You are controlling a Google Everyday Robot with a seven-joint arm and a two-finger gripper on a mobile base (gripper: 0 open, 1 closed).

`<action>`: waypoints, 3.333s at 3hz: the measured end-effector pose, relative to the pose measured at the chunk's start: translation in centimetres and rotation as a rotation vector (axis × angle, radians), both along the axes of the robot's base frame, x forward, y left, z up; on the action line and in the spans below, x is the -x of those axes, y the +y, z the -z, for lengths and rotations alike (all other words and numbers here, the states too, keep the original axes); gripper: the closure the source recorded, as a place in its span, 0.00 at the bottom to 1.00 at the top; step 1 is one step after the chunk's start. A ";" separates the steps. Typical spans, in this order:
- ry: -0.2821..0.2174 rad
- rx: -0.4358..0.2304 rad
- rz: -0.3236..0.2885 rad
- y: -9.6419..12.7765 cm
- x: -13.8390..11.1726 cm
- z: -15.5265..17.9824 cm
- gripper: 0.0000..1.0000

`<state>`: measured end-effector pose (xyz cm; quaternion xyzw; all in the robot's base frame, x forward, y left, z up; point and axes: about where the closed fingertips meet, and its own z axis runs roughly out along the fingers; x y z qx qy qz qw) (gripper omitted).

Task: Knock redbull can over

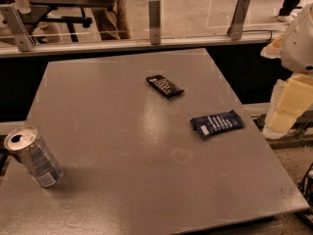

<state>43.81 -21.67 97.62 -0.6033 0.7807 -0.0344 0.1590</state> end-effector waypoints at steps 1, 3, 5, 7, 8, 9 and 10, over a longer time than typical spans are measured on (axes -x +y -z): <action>-0.001 0.000 0.000 0.0 0.0 0.0 0.00; -0.048 -0.136 -0.154 7.3 -1.1 -0.5 0.00; -0.048 -0.323 -0.349 18.1 0.9 0.8 0.00; -0.014 -0.438 -0.479 27.5 2.4 2.3 0.00; 0.027 -0.465 -0.541 32.7 2.4 4.2 0.00; 0.048 -0.476 -0.569 35.2 2.5 5.1 0.00; 0.078 -0.488 -0.610 38.0 3.4 6.0 0.00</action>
Offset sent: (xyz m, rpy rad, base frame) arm 0.0160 0.0578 0.0049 0.1197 -0.0344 0.1261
